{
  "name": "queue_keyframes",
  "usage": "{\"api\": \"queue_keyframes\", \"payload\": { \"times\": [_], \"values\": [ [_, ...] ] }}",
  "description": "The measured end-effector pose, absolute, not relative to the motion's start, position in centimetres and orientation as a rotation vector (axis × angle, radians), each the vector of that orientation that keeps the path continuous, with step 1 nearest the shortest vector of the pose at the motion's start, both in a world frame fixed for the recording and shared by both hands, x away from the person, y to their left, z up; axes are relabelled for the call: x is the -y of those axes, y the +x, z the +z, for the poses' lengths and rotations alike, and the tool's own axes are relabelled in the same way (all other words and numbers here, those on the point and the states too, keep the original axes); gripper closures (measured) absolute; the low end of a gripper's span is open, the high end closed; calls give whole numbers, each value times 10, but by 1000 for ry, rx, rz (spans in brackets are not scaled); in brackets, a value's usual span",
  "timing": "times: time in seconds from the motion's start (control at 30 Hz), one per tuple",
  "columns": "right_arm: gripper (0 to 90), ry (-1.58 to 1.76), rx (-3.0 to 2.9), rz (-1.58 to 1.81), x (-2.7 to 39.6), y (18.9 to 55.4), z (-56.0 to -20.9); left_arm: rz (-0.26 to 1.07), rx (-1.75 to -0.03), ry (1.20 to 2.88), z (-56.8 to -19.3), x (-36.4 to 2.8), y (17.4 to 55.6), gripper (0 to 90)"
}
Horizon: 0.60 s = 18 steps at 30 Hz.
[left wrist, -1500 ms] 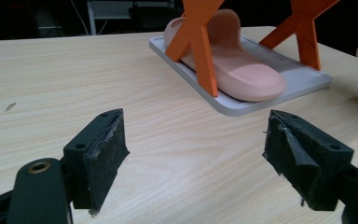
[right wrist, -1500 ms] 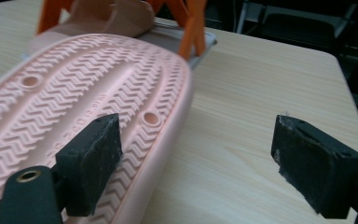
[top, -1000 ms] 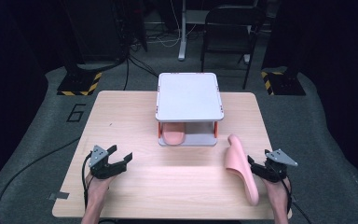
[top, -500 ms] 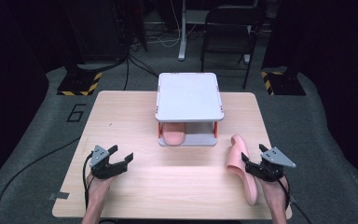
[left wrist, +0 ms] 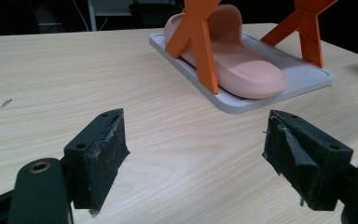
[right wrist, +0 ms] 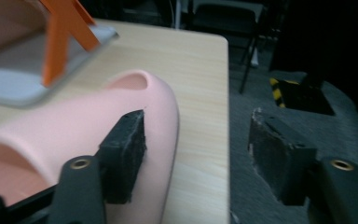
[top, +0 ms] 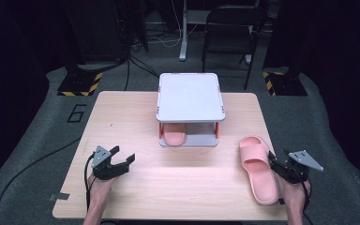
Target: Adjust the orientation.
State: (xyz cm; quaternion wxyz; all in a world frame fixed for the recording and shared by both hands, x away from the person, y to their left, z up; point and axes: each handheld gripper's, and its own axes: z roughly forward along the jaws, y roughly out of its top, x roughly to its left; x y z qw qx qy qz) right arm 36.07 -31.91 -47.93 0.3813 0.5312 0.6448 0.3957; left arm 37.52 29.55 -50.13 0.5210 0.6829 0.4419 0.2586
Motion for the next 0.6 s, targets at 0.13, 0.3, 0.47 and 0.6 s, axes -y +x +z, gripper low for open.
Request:
{"api": "queue_keyframes", "payload": {
  "times": [0.13, 0.3, 0.47, 0.6],
  "values": [
    [407, 1362, -1695, 977, 321, 374, -493, 616, -1061, 1637, -501, -296, 375, 206],
    [388, 1291, -1759, 932, 307, 386, -501, 621, -1066, 1633, -502, -298, 375, 206],
    [301, 1302, -1679, 1055, 312, 373, -495, 619, -1070, 1626, -503, -300, 375, 206],
    [278, 1234, -1712, 1188, 313, 352, -490, 617, -1066, 1629, -503, -300, 376, 206]
  ]
}}
